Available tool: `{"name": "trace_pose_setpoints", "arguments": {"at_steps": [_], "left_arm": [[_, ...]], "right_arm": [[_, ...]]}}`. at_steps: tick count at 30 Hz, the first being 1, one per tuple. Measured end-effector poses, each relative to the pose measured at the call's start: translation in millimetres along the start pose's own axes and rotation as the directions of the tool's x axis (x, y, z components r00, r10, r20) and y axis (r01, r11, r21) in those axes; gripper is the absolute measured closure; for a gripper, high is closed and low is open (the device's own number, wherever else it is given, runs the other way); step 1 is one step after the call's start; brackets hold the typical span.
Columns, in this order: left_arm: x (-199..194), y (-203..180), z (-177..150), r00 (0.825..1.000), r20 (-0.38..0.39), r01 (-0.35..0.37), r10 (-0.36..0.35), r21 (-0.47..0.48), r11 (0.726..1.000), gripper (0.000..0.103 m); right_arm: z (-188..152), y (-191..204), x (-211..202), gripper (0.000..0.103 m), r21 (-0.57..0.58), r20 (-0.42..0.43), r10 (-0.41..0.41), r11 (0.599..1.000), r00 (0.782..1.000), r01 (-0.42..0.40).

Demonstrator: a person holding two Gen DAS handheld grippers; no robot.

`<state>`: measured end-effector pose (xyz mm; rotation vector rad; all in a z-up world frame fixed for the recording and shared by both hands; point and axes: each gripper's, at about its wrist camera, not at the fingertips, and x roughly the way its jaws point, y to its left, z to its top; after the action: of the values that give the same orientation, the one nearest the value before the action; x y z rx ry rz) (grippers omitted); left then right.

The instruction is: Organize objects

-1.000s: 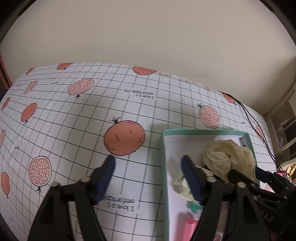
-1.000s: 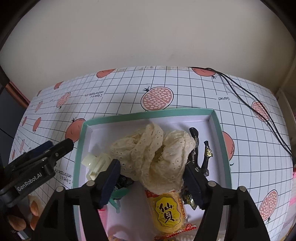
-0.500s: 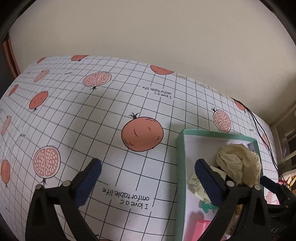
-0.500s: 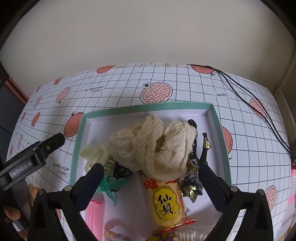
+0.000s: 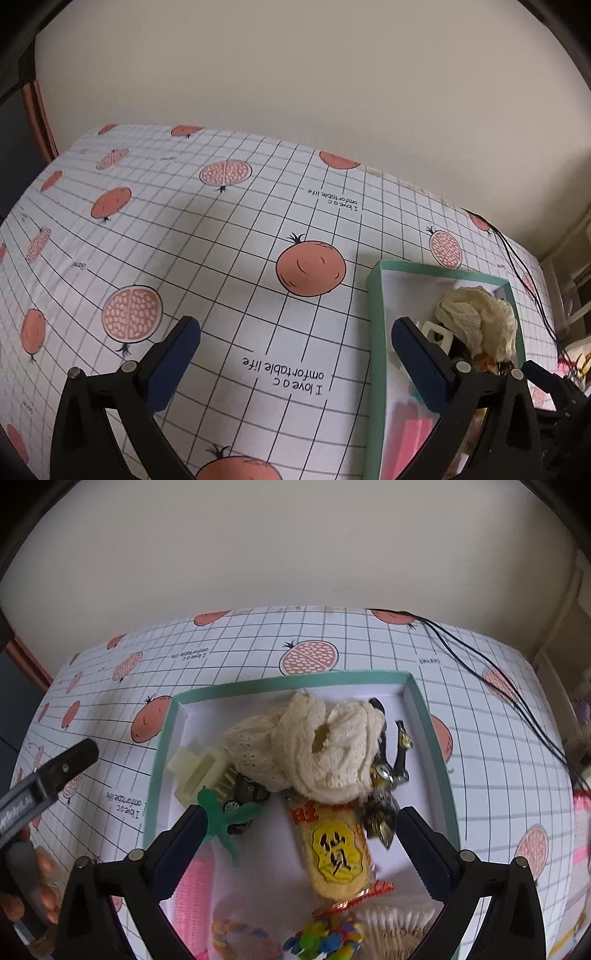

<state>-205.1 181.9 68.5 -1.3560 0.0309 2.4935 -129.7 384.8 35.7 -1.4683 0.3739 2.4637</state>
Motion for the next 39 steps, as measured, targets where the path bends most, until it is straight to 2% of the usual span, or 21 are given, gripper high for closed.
{"name": "trace_pose_setpoints", "arguments": {"at_steps": [4,11,14,19,21,24,29,39], "left_arm": [[-14,-6,-9,0.999,0.027,-0.03,0.028,0.06,0.998,0.0],[-42,-5,-29,0.998,0.059,-0.012,0.008,0.073,0.997,0.0],[-57,-4,-40,0.995,0.092,-0.036,0.027,0.091,0.995,0.0],[-76,1,-58,0.993,0.108,-0.059,0.046,0.123,0.991,0.0],[-84,7,-67,0.994,0.107,-0.037,0.026,0.109,0.993,0.0],[-91,18,-80,0.994,0.107,-0.011,0.002,0.085,0.996,0.0],[-100,34,-104,0.994,0.107,-0.03,0.021,0.083,0.996,0.0],[-112,61,-149,0.995,0.101,-0.026,0.02,0.064,0.998,0.0]], "right_arm": [[-7,-2,-10,0.0,0.023,0.006,-0.004,1.0,1.0,0.004],[-28,-5,-35,0.0,0.056,0.026,-0.019,0.998,0.999,0.018],[-39,-5,-47,0.0,0.038,0.032,-0.059,0.998,0.998,0.058],[-63,-8,-65,0.0,0.067,0.035,-0.046,0.997,0.998,0.044],[-73,-8,-70,0.0,0.074,0.031,-0.073,0.995,0.997,0.07],[-86,-8,-80,0.0,0.088,0.038,-0.052,0.995,0.998,0.049],[-107,-1,-101,0.0,0.078,0.072,-0.079,0.994,0.994,0.073],[-144,11,-119,0.0,0.091,0.138,-0.072,0.994,0.988,0.06]]}}
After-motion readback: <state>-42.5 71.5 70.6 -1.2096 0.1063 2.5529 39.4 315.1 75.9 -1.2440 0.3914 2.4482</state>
